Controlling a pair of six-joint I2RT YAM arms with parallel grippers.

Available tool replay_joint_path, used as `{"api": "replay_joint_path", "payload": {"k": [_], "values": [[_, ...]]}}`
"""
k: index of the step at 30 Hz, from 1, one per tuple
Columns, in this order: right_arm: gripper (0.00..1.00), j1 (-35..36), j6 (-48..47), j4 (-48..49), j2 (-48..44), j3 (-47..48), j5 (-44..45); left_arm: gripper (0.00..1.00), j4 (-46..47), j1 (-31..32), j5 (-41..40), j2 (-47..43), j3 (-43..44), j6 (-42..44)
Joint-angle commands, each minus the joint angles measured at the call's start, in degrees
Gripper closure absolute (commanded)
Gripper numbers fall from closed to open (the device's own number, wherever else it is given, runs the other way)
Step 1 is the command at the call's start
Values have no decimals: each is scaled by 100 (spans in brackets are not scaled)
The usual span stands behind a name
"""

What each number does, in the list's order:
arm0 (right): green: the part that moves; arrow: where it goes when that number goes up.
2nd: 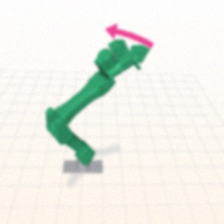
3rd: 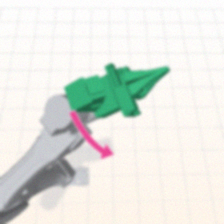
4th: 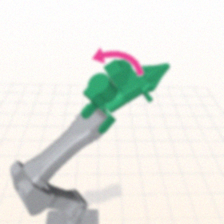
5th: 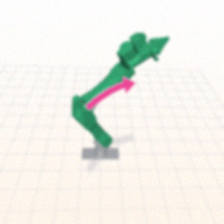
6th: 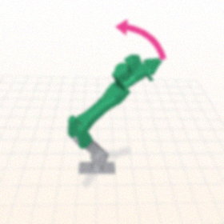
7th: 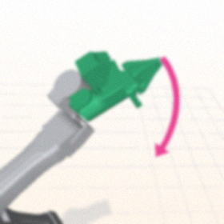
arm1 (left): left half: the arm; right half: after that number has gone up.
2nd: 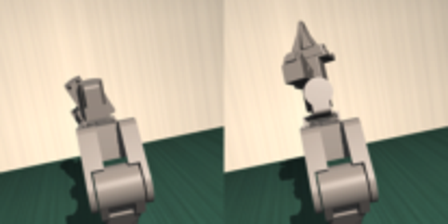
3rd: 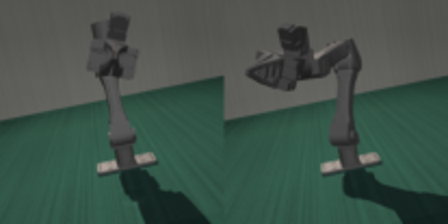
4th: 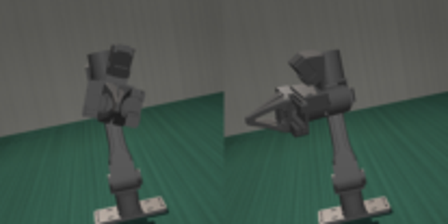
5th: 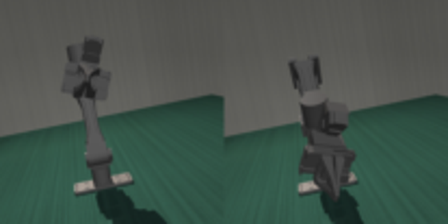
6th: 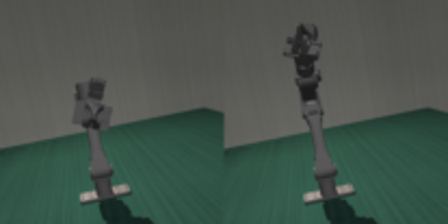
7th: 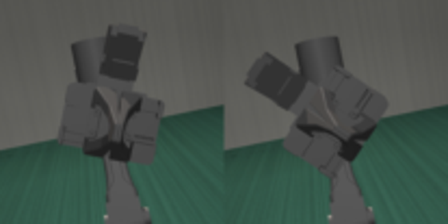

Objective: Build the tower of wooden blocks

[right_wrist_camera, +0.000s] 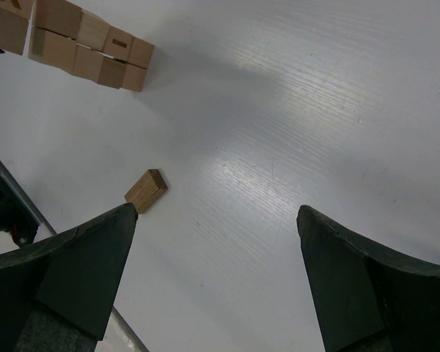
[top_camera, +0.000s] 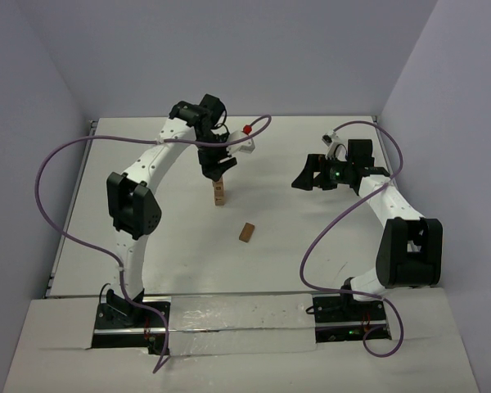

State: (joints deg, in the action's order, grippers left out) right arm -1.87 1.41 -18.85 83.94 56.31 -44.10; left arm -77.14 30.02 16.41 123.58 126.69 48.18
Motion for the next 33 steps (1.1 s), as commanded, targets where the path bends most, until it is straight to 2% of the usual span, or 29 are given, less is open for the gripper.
{"api": "replay_joint_path", "payload": {"k": [1,24,33], "values": [[3,-42,-36,39,26,266,-101,81,-161,30,-24,49,171,-81],[3,-42,-36,39,52,275,-99,70,-161,83,-119,166,205,-125],[3,-42,-36,31,65,278,-108,61,-161,104,-120,168,247,-125]]}}
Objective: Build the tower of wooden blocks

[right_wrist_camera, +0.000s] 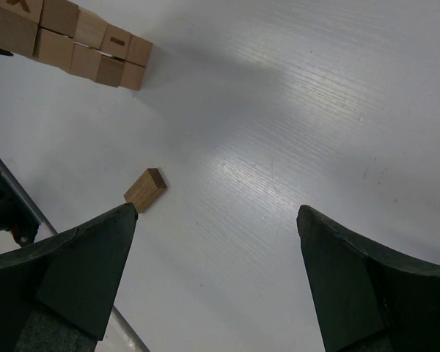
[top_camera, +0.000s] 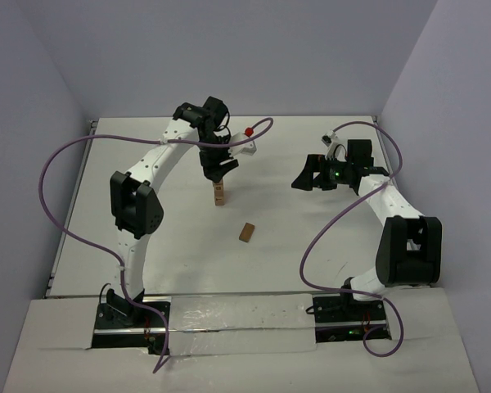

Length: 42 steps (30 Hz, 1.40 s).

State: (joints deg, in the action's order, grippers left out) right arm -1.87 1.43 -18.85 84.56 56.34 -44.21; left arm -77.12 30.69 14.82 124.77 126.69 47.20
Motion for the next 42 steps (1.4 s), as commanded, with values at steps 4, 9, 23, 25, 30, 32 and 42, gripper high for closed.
{"api": "replay_joint_path", "payload": {"k": [4,9,23,25,30,32,42], "values": [[3,-42,-31,31,-7,273,-104,54,-163,35,12,54,264,-18],[3,-42,-38,31,-9,273,-106,51,-163,36,3,54,268,-18],[3,-42,-35,39,8,273,-120,51,-163,42,-117,33,286,-47],[3,-42,-29,39,15,273,-115,51,-163,42,-136,39,286,-53],[3,-42,-29,31,26,273,-115,49,-163,42,-133,39,286,-49],[3,-42,-29,31,26,281,-114,47,-154,33,-129,47,277,-53],[3,-42,-38,22,34,281,-115,36,-154,61,-130,66,294,-44]]}}
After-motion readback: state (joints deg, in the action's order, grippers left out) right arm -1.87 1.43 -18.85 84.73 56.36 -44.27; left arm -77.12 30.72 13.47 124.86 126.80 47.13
